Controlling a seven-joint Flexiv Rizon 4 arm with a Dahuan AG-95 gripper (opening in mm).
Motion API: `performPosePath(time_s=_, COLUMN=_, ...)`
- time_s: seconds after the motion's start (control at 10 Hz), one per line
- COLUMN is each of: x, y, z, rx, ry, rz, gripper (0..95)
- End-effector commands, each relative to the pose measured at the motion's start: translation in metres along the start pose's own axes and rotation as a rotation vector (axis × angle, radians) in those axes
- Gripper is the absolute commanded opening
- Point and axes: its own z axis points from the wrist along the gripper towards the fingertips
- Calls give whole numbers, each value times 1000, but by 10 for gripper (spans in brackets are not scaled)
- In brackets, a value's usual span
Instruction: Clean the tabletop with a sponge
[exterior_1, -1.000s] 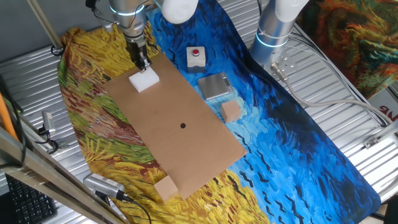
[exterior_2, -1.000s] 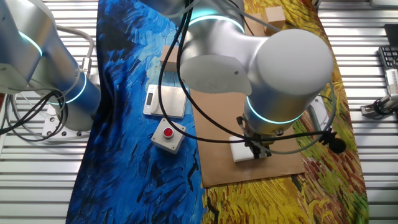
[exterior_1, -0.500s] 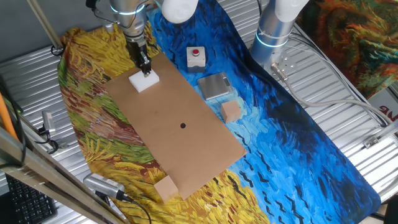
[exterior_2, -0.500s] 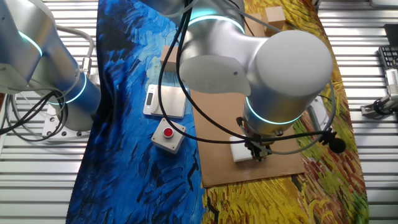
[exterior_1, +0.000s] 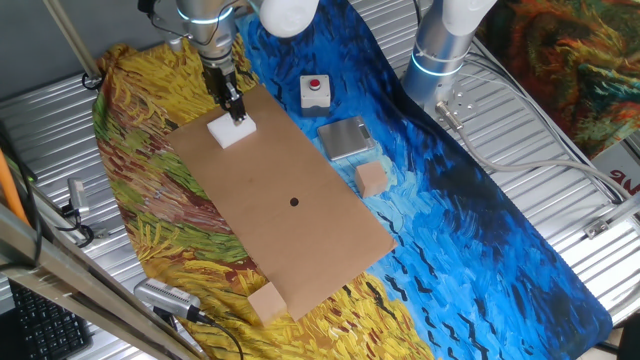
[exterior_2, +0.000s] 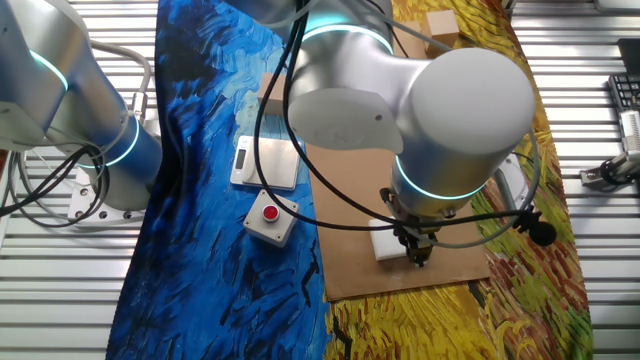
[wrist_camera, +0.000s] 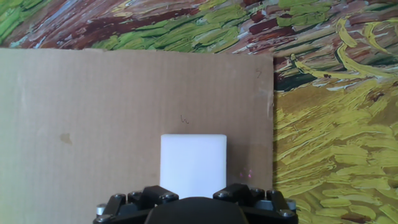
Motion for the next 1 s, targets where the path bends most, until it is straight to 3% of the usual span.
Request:
performPosePath(time_s=0.1, x=-1, y=0, z=4, rx=2, ry=1, rz=0, gripper=760)
performPosePath(time_s=1.0, x=-4, y=4, z=24, rx=3, ry=-3, rz=-4, gripper=760)
